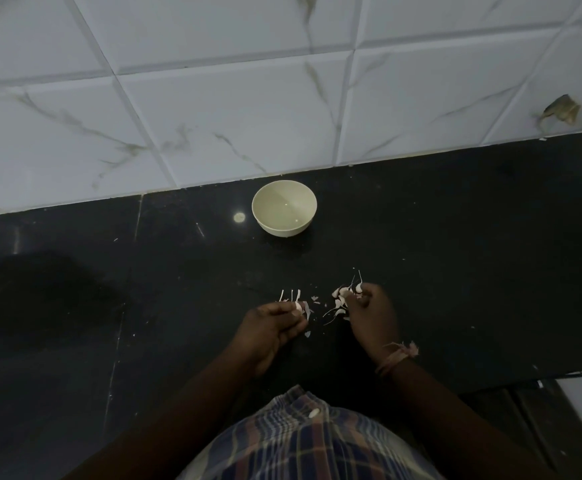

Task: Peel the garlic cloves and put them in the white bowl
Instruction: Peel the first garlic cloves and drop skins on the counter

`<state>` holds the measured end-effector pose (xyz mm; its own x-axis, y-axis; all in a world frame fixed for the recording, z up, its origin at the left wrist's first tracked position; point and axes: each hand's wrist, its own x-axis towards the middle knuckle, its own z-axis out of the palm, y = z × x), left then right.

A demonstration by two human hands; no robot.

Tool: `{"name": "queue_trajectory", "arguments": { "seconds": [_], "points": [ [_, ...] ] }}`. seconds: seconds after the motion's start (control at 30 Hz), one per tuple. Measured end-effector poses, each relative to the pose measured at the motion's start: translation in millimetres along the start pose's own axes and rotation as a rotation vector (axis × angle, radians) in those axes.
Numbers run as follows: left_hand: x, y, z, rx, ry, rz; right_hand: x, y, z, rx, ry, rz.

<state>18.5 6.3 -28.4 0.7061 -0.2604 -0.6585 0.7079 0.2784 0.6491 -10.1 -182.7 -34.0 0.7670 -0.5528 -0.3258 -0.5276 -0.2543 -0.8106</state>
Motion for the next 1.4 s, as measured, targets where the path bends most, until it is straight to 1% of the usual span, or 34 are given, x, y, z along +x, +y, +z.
{"name": "queue_trajectory", "arguments": {
  "seconds": [0.07, 0.13, 0.2, 0.27, 0.33, 0.4, 0.53, 0.63, 0.7, 0.77, 0.9, 1.0, 1.13, 1.27, 1.4],
  "points": [
    [-0.8, -1.6, 1.8, 0.026, 0.013, 0.034, -10.9, -6.2, 3.9, -0.016, -0.050, -0.119],
    [-2.9, -2.4, 4.1, 0.066, 0.009, 0.069, -21.4, -9.9, 10.7, 0.037, -0.202, -0.221],
    [-4.1, -3.0, 5.1, 0.122, 0.014, 0.097, -30.2, -12.0, 16.4, 0.141, -0.338, -0.236],
    [-4.1, -4.0, 4.1, 0.200, 0.054, 0.125, -34.6, -11.8, 18.3, 0.230, -0.387, -0.179],
    [-4.5, -5.5, 2.3, 0.285, 0.089, 0.152, -35.1, -9.8, 18.3, 0.253, -0.398, -0.132],
    [-7.7, -6.4, 1.4, 0.319, 0.071, 0.154, -34.5, -5.7, 19.5, 0.282, -0.422, -0.075],
    [-13.9, -9.8, -0.3, 0.337, 0.021, 0.127, -34.4, 3.7, 23.5, 0.383, -0.463, 0.083],
    [-11.6, -13.8, -1.6, 0.214, 0.022, 0.075, -34.3, 5.0, 22.5, 0.469, -0.496, 0.146],
    [-8.0, -14.8, -2.6, 0.147, 0.047, 0.047, -36.1, 5.0, 22.6, 0.570, -0.485, 0.200],
    [-5.2, -16.5, -3.5, 0.129, 0.087, 0.052, -37.0, 7.2, 22.2, 0.658, -0.464, 0.238],
    [-4.2, -19.4, -5.4, 0.123, 0.154, 0.055, -34.7, 12.8, 16.7, 0.730, -0.425, 0.273],
    [0.1, -19.6, -8.8, 0.133, 0.210, 0.049, -30.1, 17.0, 11.9, 0.709, -0.344, 0.281],
    [4.8, -16.2, -7.8, 0.145, 0.247, 0.026, -18.6, 20.7, 2.2, 0.612, -0.172, 0.268],
    [7.8, -10.8, -2.9, 0.184, 0.210, 0.019, -7.3, 22.7, -3.6, 0.554, -0.058, 0.272],
    [6.3, -5.9, 7.9, 0.161, 0.162, 0.091, -4.5, 20.7, 0.7, 0.563, -0.015, 0.245]
  ]
}}
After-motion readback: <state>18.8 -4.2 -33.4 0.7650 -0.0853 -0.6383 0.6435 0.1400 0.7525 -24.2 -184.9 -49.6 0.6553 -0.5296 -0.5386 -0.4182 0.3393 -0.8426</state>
